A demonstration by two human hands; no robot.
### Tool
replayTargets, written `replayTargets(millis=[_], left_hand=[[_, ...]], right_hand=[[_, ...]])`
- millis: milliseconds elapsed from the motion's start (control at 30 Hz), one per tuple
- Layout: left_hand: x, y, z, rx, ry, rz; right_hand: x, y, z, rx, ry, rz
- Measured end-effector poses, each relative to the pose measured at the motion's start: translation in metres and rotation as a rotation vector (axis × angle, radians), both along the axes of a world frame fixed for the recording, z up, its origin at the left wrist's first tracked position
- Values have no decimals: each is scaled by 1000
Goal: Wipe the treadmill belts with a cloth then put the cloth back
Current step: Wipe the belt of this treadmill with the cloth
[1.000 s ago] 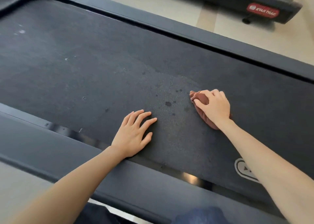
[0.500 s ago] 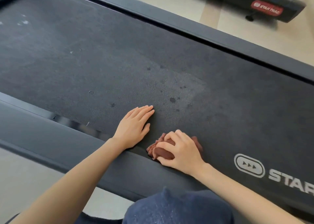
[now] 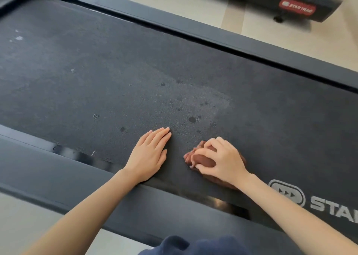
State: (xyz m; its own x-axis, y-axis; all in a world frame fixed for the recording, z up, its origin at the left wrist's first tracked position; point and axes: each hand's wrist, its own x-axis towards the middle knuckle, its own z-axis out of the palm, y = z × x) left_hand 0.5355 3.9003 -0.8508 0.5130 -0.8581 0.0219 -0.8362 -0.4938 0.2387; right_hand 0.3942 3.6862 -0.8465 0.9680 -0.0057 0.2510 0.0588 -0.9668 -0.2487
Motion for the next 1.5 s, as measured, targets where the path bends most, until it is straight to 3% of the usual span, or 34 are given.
replayTargets(millis=[167,300,367,433,633,767,833,967,1233,1367,1500], left_hand=[[17,4,2,30,-50,-104],[17,7,-1,-11,-33,-93],[17,7,-1,-34,-20,-83],[17,7,0,-60,-16,-73],[18,7,0,-74,42,17],[18,7,-1,-81,42,23],[20,7,-2,-97,50,19],[22,7,-5,-131,58,20],[23,4,-8,-127,-4,10],[22,4,0,-102,-33,-13],[17,7,9,-176,-119,-175]], right_hand=[[80,-57,-2,-2,-16,-248],[135,-110,-2,-47,60,-700],[143,-109,-3,-71,88,-761],[136,-92,-1,-79,74,-691],[70,1,1,-28,14,-193],[55,0,-5,-70,-11,76],[78,-24,-5,-76,-14,-4],[149,-98,-1,-88,42,-391],[222,-132,-6,-135,16,-556],[196,-72,-4,-98,6,-371],[152,1,1,-120,3,-189]])
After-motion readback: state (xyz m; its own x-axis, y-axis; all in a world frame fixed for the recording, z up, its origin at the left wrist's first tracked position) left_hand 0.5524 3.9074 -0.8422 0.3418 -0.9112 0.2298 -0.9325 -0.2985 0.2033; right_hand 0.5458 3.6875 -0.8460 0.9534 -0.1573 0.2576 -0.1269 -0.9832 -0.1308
